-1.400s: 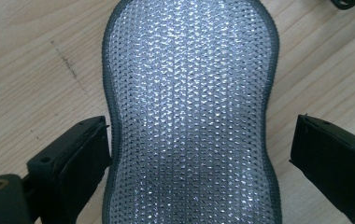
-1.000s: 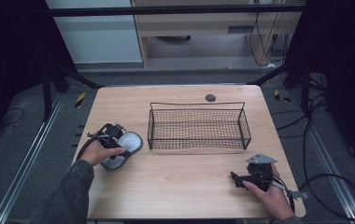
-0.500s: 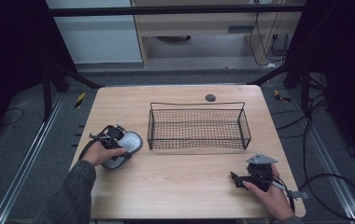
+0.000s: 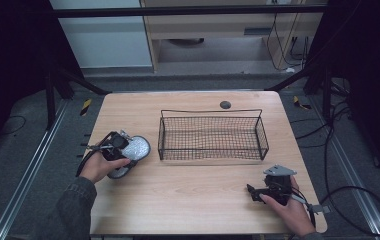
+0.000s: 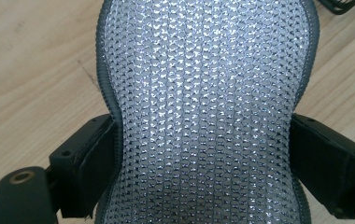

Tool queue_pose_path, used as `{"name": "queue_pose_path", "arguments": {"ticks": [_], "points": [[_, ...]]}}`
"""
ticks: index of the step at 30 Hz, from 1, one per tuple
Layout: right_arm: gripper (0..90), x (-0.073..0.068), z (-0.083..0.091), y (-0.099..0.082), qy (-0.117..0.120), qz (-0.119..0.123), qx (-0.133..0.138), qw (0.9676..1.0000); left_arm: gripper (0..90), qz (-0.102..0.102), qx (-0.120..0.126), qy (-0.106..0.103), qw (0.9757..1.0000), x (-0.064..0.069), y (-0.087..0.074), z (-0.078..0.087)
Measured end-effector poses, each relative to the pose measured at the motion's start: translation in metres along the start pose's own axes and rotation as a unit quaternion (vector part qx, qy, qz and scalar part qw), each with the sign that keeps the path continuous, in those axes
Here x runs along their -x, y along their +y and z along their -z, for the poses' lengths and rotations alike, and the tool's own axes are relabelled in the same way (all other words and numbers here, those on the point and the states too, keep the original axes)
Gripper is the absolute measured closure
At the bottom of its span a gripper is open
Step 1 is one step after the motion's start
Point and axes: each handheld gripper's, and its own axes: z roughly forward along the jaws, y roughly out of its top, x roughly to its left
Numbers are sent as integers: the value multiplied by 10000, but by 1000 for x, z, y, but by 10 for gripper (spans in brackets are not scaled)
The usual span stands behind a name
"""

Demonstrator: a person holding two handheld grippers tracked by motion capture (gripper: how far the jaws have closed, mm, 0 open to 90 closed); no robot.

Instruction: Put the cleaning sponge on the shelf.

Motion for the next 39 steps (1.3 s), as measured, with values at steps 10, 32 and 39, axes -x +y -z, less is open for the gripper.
{"name": "queue_pose_path", "arguments": {"ticks": [10,32,39], "points": [[6,0,0,0,-1,-3,14,10000,126,-608,290,229,9975,13,9,35],[5,0,0,0,25,18,12,10000,127,-1905,692,638,9772,51,81,88],[5,0,0,0,29,14,7,10000,126,-2073,830,623,9727,63,107,91]]}}
